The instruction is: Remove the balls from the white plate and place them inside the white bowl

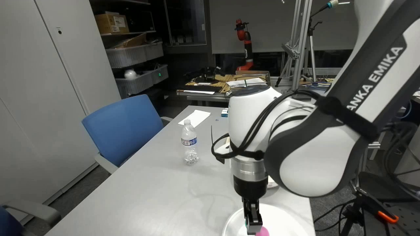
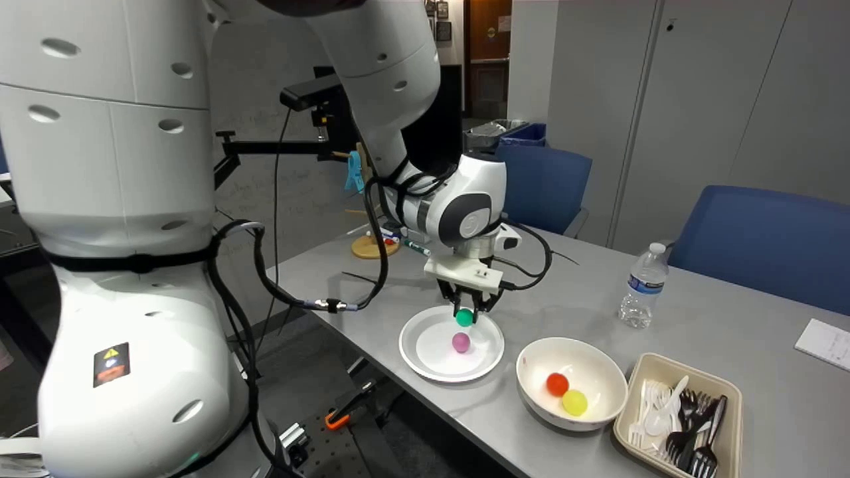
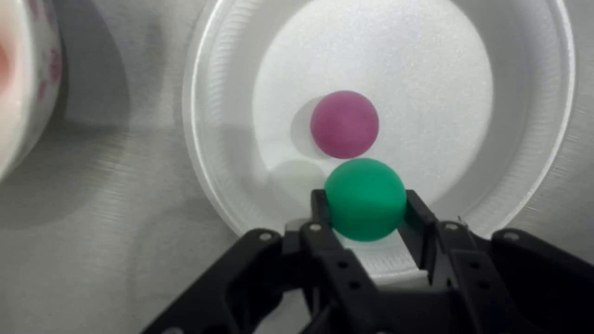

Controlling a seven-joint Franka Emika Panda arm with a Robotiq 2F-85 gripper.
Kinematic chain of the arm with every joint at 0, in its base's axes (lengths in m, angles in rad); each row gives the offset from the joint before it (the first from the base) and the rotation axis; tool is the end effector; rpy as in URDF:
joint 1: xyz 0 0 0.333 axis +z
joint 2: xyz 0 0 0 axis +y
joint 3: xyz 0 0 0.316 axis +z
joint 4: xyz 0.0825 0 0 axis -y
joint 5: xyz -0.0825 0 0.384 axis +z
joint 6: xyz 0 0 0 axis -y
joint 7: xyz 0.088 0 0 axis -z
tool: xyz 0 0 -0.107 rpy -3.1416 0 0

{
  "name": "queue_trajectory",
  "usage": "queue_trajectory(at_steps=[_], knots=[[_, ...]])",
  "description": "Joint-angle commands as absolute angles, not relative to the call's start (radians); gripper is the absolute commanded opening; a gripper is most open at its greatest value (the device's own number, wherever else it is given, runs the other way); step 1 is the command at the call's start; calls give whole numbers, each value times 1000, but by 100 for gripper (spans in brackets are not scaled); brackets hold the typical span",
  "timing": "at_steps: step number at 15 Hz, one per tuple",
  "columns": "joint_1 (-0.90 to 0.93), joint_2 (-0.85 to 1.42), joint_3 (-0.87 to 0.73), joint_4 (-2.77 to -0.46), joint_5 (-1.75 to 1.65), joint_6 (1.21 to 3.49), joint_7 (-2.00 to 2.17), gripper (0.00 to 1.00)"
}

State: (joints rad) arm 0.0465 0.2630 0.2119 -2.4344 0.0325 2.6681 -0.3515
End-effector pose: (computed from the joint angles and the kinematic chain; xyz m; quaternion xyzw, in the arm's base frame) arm 0.4700 0.1273 0.1987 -0.9584 -0.2831 0.0105 0.0351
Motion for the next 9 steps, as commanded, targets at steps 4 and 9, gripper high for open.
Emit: queue_trajectory(at_steps=[4, 9], knots=[[29, 109, 138, -2441, 10, 2534, -347, 16], [2, 68, 57, -2446, 0, 2525, -315, 16]])
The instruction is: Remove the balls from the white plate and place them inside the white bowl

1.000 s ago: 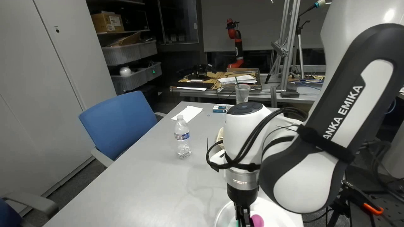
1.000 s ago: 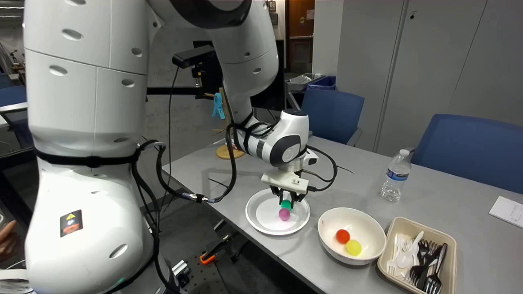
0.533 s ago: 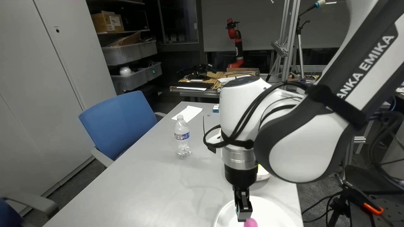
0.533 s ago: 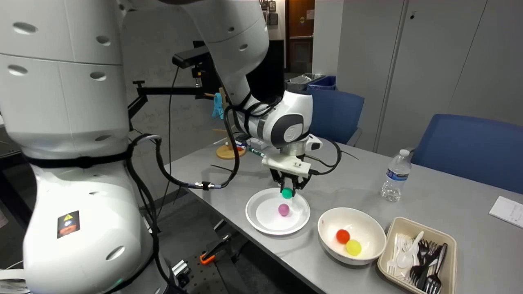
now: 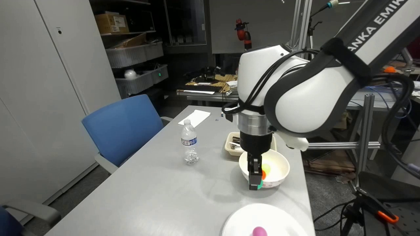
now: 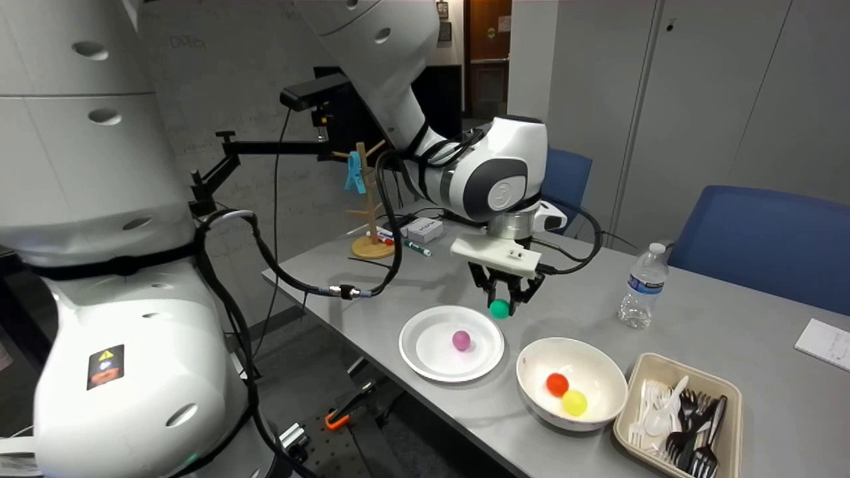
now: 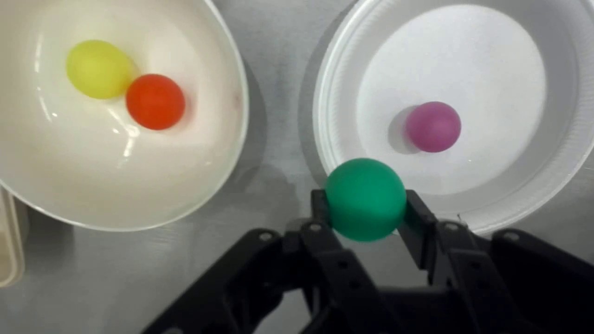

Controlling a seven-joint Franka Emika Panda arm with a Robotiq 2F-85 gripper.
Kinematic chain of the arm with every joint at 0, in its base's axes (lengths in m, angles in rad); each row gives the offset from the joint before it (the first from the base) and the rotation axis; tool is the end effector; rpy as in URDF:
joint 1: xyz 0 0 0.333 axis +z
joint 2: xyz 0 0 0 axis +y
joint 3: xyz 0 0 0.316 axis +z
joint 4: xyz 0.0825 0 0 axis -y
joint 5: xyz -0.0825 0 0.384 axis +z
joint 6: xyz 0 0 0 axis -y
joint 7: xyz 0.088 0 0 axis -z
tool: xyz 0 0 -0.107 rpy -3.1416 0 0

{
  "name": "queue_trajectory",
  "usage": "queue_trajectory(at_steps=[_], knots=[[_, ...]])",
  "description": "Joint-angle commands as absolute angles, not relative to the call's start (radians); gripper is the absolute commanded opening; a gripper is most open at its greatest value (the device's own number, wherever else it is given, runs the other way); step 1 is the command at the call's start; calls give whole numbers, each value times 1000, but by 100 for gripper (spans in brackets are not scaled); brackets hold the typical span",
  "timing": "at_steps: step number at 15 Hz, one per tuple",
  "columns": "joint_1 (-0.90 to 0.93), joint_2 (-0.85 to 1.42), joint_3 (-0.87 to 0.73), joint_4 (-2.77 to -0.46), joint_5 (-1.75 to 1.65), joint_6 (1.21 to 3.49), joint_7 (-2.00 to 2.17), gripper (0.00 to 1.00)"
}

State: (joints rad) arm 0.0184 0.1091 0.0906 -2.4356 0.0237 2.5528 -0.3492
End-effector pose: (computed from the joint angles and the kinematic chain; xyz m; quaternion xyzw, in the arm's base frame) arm 0.4865 0.0534 0.2608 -0.9760 -0.2172 -0.0056 0.0110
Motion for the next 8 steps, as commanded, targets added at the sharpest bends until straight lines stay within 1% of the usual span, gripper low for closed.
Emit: queue_trajectory(at_steps=[1, 3, 4, 8], knots=[[-4, 64, 46, -2446, 7, 2530, -311, 16], [-12, 54, 35, -2455, 40, 2544, -322, 16], [-5, 89, 38, -2436, 27, 2550, -339, 41], [-11, 84, 32, -2438, 29, 2550, -336, 41]])
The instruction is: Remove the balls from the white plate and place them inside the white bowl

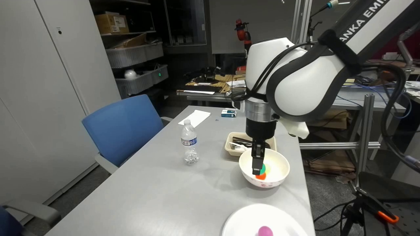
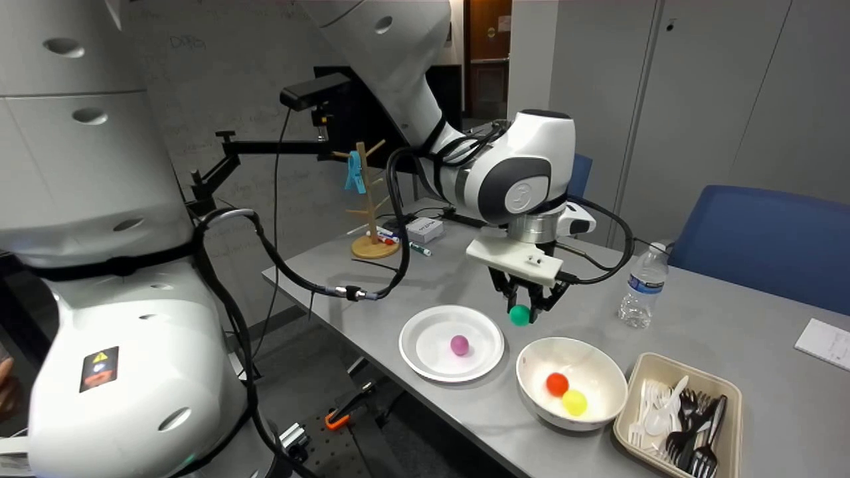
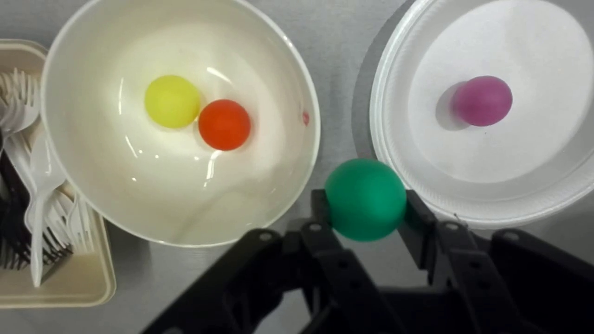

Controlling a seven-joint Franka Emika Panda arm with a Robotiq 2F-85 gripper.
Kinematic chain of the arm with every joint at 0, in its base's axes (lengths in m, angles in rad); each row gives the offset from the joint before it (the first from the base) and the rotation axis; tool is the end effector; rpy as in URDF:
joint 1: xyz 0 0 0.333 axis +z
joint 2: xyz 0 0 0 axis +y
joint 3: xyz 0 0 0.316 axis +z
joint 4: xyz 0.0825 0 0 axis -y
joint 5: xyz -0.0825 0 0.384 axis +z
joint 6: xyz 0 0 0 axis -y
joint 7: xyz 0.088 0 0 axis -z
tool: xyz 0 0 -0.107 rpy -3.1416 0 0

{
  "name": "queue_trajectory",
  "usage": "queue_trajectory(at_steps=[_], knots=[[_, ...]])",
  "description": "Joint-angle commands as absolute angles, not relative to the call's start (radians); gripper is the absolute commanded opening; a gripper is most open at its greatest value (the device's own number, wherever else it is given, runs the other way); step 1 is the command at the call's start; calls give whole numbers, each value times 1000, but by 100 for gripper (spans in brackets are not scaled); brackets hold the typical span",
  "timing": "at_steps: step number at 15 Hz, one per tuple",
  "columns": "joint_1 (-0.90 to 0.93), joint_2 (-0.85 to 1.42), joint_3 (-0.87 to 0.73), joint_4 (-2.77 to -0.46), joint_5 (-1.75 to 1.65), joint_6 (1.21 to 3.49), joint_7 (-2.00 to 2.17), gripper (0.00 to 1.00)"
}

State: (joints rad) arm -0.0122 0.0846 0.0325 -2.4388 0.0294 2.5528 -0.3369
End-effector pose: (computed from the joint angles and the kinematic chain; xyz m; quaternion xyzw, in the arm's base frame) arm 0.4897 0.0096 0.2714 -0.9860 -0.1656 -0.0161 0.0073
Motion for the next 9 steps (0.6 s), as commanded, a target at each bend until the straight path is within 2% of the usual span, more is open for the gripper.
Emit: queue_trajectory(at_steps=[1, 2, 9], knots=[[-11, 84, 32, -2438, 29, 2550, -336, 41], [-11, 84, 31, -2438, 29, 2550, -335, 16], [-75, 141, -33, -2417, 43, 2629, -334, 16]])
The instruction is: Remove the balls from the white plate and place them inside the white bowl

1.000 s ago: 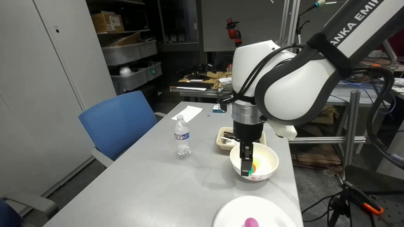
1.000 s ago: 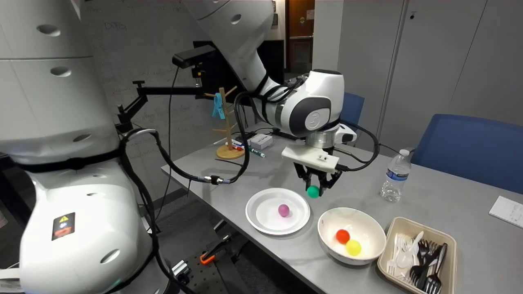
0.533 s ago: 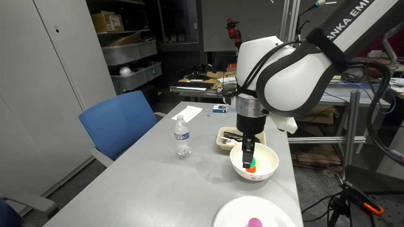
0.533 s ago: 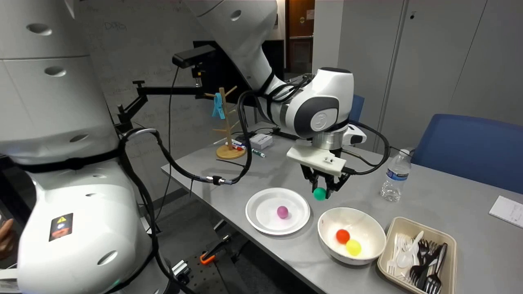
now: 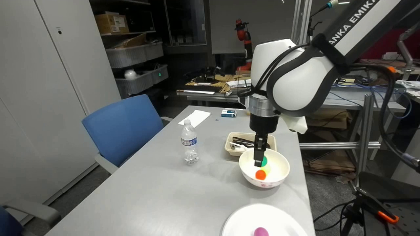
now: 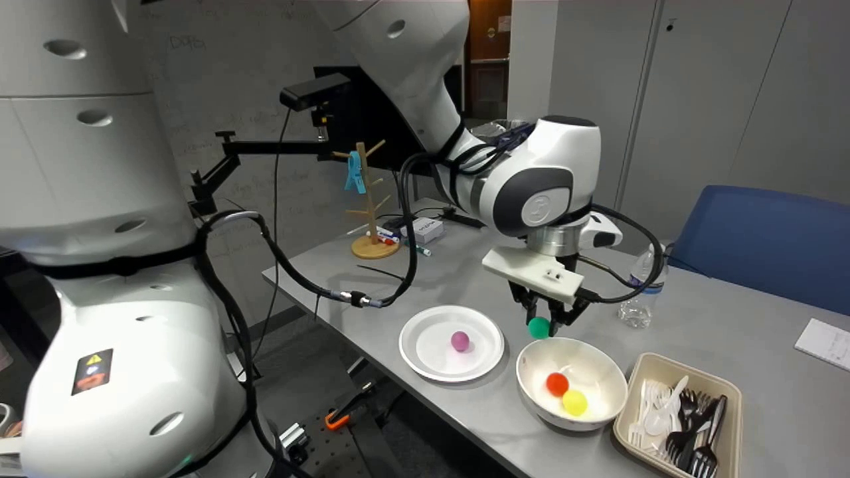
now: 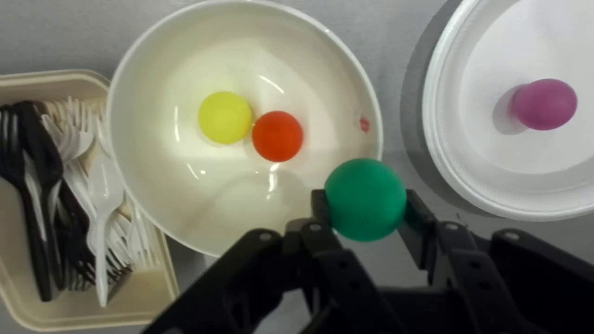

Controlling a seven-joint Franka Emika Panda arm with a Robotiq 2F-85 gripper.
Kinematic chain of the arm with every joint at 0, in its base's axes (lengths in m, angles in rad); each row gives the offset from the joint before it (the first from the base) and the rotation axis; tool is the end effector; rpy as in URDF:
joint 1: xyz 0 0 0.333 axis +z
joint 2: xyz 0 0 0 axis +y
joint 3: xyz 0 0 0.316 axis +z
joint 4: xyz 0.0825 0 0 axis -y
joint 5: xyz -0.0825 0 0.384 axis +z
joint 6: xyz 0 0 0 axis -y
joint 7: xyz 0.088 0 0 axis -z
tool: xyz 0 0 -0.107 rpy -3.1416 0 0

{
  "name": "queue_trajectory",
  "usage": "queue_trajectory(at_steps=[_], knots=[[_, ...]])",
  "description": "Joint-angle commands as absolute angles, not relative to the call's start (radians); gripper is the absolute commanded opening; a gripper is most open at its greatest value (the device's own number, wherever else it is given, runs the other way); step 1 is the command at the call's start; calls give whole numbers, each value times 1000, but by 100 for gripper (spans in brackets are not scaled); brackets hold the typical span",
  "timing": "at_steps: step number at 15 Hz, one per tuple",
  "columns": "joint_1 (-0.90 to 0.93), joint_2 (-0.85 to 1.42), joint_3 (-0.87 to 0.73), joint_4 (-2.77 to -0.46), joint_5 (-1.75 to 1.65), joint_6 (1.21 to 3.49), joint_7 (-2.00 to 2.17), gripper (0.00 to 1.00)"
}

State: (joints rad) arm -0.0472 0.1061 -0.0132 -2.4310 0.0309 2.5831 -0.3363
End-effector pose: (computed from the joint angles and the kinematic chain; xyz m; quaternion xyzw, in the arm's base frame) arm 0.4935 -0.0305 0.2666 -0.9919 -0.1247 -0.0241 0.0031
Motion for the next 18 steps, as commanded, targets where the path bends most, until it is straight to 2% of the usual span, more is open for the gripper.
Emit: queue_trajectory(at_steps=[1, 8, 9, 10, 14, 15, 18], knots=[[-83, 151, -39, -2419, 42, 2649, -332, 16], [-106, 249, -43, -2420, 18, 2774, -297, 16], [-107, 257, -41, -2419, 22, 2776, -290, 48], [-105, 263, -43, -2419, 19, 2776, -274, 68], [-100, 275, -48, -2418, 18, 2766, -214, 96], [-96, 276, -52, -2418, 14, 2765, -193, 100], [-77, 192, -52, -2442, 1, 2701, -136, 100]])
